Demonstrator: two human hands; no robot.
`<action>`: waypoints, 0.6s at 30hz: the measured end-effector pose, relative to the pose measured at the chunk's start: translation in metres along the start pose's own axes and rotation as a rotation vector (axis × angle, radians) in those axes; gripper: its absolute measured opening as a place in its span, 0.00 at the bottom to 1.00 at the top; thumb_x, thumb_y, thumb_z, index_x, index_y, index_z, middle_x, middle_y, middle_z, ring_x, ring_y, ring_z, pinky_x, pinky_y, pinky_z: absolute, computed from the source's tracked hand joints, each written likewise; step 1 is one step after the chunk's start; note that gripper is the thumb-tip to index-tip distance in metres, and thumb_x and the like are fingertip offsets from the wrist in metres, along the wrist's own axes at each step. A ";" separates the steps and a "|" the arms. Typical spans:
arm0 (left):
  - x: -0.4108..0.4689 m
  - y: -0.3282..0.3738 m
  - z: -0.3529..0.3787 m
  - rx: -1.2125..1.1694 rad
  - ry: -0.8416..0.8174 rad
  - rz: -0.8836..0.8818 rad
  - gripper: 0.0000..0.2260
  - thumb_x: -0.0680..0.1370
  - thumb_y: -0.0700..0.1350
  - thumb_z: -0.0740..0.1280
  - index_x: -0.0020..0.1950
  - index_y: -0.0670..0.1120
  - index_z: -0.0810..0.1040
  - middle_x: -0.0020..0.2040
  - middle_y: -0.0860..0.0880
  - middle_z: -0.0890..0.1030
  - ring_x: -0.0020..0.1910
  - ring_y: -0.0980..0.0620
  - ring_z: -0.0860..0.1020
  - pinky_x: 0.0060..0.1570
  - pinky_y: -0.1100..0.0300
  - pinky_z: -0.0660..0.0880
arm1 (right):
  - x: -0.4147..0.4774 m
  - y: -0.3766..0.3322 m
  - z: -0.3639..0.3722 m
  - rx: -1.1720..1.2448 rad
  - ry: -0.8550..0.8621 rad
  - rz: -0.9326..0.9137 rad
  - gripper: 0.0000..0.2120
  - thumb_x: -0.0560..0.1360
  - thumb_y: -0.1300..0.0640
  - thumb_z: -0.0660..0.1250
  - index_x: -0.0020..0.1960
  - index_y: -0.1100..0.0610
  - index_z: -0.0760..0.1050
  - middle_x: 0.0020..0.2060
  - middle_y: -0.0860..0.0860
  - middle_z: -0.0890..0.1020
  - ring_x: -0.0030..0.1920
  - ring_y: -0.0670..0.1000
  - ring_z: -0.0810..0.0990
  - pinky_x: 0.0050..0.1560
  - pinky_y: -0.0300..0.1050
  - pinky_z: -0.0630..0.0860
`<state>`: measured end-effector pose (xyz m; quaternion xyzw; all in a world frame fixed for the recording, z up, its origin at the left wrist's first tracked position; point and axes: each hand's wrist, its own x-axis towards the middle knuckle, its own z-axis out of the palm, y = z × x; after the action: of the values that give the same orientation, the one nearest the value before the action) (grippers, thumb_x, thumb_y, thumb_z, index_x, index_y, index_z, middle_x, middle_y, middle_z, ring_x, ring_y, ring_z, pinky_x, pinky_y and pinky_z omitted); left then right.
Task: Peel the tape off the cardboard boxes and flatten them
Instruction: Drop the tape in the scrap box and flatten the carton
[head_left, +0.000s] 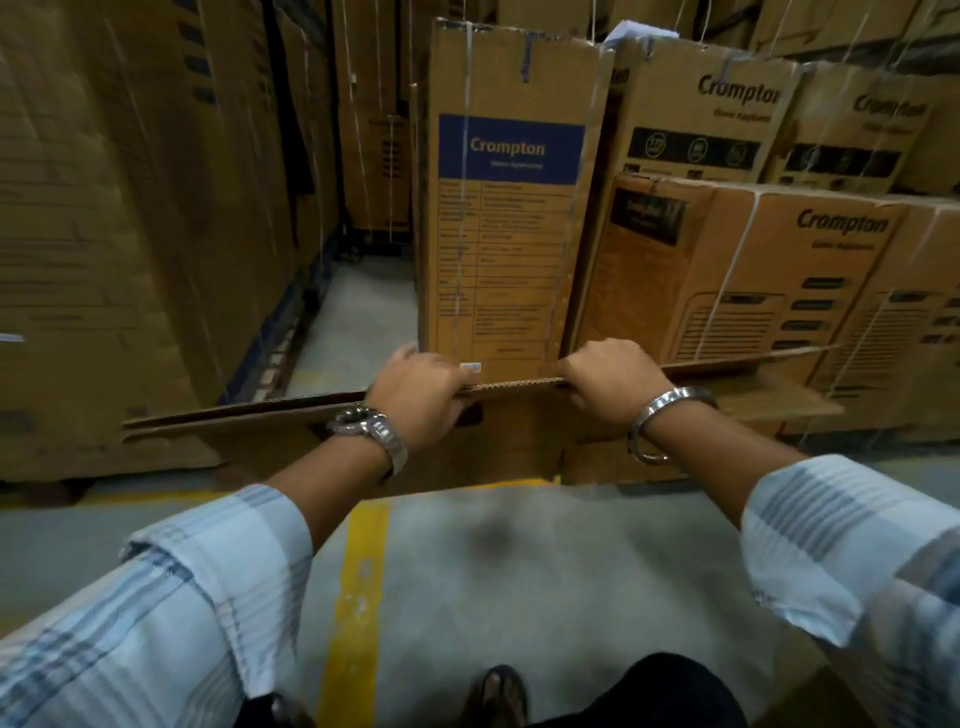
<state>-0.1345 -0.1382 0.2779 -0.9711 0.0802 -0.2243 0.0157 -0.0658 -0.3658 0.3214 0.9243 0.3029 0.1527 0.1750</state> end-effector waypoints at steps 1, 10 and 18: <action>-0.003 -0.014 0.004 0.027 -0.080 -0.034 0.10 0.80 0.51 0.64 0.60 0.58 0.79 0.48 0.55 0.83 0.51 0.51 0.80 0.63 0.50 0.71 | -0.002 -0.003 0.012 0.026 0.007 0.009 0.08 0.79 0.51 0.63 0.53 0.51 0.79 0.42 0.50 0.81 0.42 0.53 0.81 0.39 0.47 0.78; 0.007 -0.085 0.021 0.195 -0.159 -0.143 0.18 0.81 0.48 0.61 0.69 0.62 0.73 0.53 0.52 0.83 0.45 0.49 0.80 0.36 0.58 0.69 | 0.031 -0.013 0.054 0.154 0.118 0.157 0.08 0.79 0.53 0.63 0.56 0.49 0.78 0.44 0.49 0.82 0.45 0.54 0.81 0.41 0.47 0.76; 0.066 -0.123 0.088 0.085 0.221 -0.113 0.27 0.70 0.36 0.72 0.70 0.49 0.78 0.65 0.44 0.81 0.58 0.40 0.81 0.50 0.49 0.78 | 0.128 0.012 0.104 0.205 0.387 0.180 0.24 0.68 0.63 0.70 0.63 0.51 0.76 0.60 0.51 0.82 0.57 0.58 0.79 0.55 0.54 0.73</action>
<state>-0.0189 -0.0283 0.2356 -0.9418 0.0168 -0.3338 0.0353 0.0791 -0.3203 0.2567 0.9140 0.2613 0.3103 0.0045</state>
